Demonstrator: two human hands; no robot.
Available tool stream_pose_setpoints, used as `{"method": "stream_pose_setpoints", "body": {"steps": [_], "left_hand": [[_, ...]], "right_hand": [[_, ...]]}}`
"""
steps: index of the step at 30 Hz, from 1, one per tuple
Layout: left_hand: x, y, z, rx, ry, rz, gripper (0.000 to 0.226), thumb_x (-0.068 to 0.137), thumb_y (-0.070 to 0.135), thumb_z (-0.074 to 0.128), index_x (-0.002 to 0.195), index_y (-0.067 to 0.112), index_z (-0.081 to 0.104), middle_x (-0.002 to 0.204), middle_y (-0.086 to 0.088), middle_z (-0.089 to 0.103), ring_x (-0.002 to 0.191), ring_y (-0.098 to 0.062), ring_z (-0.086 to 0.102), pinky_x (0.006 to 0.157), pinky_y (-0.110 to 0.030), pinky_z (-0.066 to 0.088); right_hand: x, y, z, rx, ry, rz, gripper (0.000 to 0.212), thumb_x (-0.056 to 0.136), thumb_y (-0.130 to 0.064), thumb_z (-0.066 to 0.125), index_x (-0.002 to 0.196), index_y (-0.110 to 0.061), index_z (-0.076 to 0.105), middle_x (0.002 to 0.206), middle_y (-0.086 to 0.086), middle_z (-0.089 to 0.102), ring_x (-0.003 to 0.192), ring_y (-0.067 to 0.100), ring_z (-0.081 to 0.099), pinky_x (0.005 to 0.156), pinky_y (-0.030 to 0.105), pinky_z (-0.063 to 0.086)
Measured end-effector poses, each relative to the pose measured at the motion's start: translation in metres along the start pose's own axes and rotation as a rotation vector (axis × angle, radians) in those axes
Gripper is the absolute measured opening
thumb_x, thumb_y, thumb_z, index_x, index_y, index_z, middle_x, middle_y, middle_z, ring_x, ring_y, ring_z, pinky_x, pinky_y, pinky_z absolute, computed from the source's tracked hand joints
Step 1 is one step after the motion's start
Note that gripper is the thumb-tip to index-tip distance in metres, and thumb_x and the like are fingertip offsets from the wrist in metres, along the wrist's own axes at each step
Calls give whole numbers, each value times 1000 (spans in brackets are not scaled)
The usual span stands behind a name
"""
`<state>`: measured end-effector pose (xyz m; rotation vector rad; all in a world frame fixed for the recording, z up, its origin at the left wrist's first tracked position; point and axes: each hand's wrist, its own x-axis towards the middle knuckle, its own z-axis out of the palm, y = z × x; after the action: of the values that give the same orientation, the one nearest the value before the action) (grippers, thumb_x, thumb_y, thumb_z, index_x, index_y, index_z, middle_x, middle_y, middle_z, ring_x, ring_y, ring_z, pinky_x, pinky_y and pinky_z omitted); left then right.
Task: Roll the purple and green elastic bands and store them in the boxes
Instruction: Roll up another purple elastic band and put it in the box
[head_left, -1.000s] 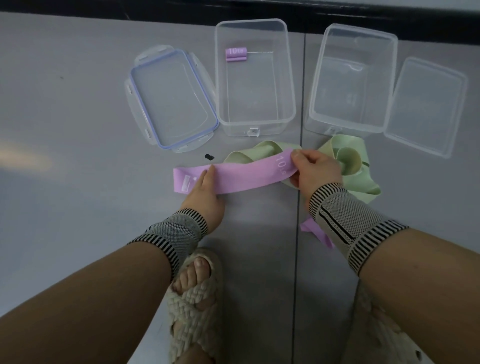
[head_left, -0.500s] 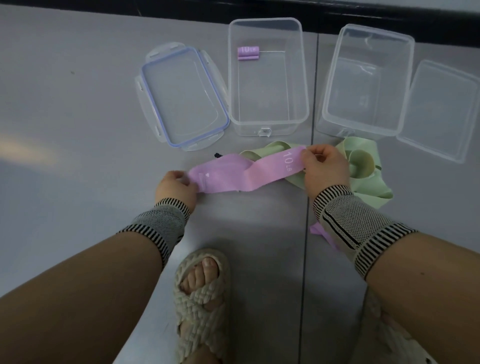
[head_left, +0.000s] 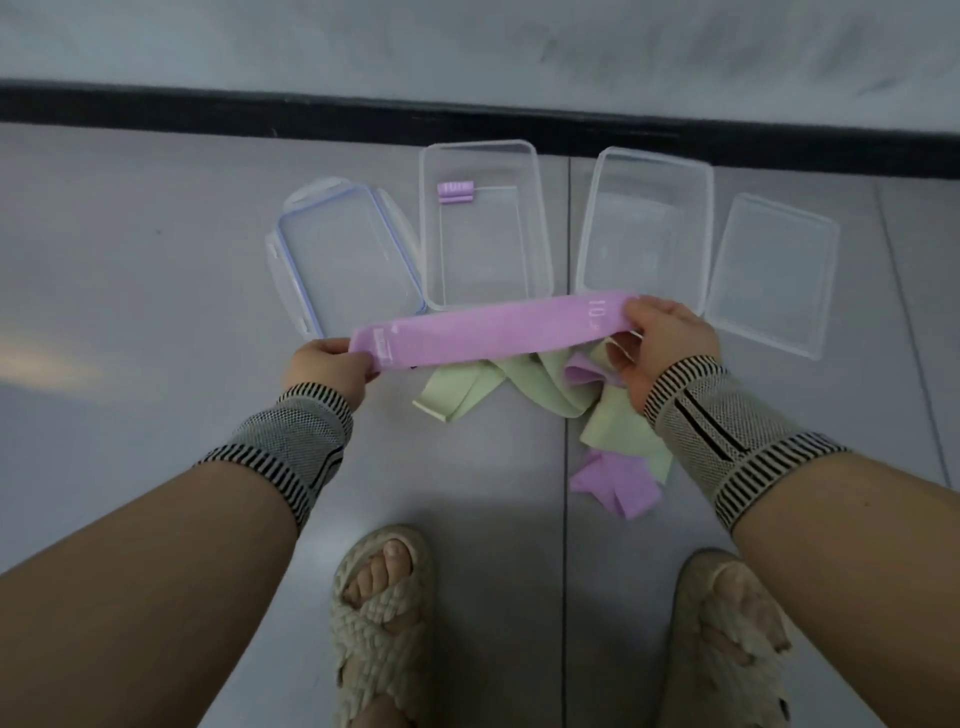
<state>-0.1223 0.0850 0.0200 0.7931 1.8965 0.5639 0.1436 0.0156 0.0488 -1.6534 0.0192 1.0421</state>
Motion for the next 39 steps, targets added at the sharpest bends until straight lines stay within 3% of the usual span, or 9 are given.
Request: {"method": "stream_pose_setpoints", "body": {"steps": [4, 11, 14, 18, 22, 27, 30, 33, 39], "left_hand": [[-35, 44, -10, -72, -63, 60, 29, 79, -2, 63, 103, 14, 61, 88, -11, 66, 67, -13, 64, 39, -12, 42], [-132, 114, -34, 22, -250, 211, 27, 83, 4, 59, 108, 14, 63, 93, -10, 69, 87, -21, 67, 68, -31, 50], [-199, 141, -32, 2, -351, 301, 22, 84, 6, 60, 103, 15, 64, 93, -10, 68, 87, -21, 66, 64, -28, 49], [-282, 161, -41, -44, -422, 455, 13, 81, 7, 64, 78, 20, 62, 80, -5, 65, 76, -19, 60, 65, -29, 51], [-342, 160, -62, -148, -507, 546, 15, 81, 4, 65, 87, 17, 61, 86, -3, 65, 68, -13, 57, 57, -24, 45], [-378, 141, -77, -292, -665, 490, 33, 86, 2, 62, 115, 16, 57, 86, 0, 67, 62, -4, 60, 55, -18, 50], [-377, 130, -77, -302, -671, 450, 20, 86, 1, 61, 104, 11, 62, 86, -7, 67, 73, -15, 63, 68, -27, 55], [-370, 127, -73, -289, -600, 439, 11, 86, -1, 60, 87, 10, 60, 81, -9, 62, 68, -16, 58, 61, -25, 52], [-351, 135, -61, -350, -561, 379, 11, 87, 0, 57, 85, 10, 60, 78, -7, 61, 62, -13, 58, 51, -18, 49]], "right_hand": [[-20, -39, -26, -257, -38, -180, 17, 86, -7, 61, 75, -19, 58, 75, 13, 63, 59, 24, 61, 56, 30, 50], [-94, -122, -51, -302, -291, -192, 12, 86, -8, 62, 77, -16, 63, 79, 4, 66, 73, 18, 62, 68, 30, 50], [-145, -148, -52, -244, -390, -213, 12, 86, -6, 63, 77, -15, 63, 76, 2, 66, 70, 16, 61, 67, 30, 49], [-213, -177, -61, -154, -481, -276, 16, 85, -5, 63, 75, -16, 62, 62, -5, 65, 58, 7, 59, 65, 25, 48], [-271, -183, -80, -185, -538, -368, 16, 83, -6, 66, 73, -18, 66, 72, -1, 67, 68, 12, 58, 64, 25, 45], [-299, -175, -95, -138, -622, -378, 15, 83, -2, 64, 76, -15, 67, 79, 6, 67, 70, 16, 58, 66, 28, 45], [-294, -163, -97, -136, -610, -373, 17, 84, -1, 64, 76, -15, 68, 75, 4, 68, 68, 16, 59, 64, 27, 45], [-286, -153, -98, -116, -625, -307, 16, 86, -4, 61, 76, -12, 69, 75, 6, 68, 70, 21, 60, 67, 30, 48], [-267, -155, -95, -76, -699, -262, 27, 85, 6, 50, 80, -11, 71, 77, 8, 69, 66, 17, 61, 57, 24, 46]]}}
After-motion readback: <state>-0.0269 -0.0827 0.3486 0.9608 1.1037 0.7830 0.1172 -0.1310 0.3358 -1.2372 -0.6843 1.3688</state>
